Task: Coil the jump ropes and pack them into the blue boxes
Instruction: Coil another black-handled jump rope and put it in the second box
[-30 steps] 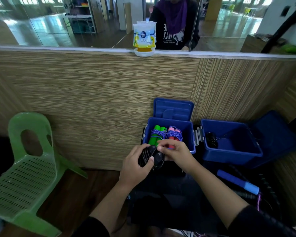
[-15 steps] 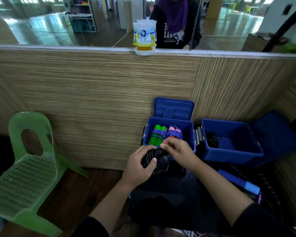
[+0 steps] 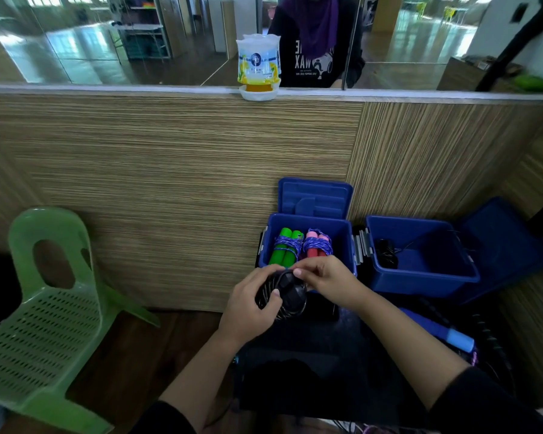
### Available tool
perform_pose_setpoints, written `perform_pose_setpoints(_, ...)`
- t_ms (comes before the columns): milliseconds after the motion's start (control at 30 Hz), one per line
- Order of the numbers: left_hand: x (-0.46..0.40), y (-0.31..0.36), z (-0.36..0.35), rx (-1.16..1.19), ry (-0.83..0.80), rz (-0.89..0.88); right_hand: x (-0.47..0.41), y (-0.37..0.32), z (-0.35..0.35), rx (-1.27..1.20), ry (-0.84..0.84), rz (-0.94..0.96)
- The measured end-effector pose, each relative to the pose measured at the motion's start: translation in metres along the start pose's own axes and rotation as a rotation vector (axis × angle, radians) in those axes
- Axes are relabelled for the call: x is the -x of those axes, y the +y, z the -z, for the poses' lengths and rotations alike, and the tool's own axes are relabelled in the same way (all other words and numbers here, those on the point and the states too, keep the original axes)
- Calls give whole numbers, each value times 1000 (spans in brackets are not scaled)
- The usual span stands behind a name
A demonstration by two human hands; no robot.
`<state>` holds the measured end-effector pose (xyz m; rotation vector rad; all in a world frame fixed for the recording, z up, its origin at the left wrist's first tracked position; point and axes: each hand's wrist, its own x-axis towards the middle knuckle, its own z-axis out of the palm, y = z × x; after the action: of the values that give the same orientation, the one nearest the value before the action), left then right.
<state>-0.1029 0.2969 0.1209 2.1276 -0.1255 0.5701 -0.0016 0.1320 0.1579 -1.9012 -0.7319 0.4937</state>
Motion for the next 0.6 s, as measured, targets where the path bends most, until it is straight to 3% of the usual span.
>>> perform_pose_setpoints(100,-1,7,0,14,-15,-50,1,-1,-1,23,53,38)
perform_pose_setpoints(267,-5,14,5,44,-40,-152,3,-5,2,-183,-28,-28)
perform_pose_setpoints(600,-6,4,-1,-30,-25,-47,-1,-2,6,-397,94,-187)
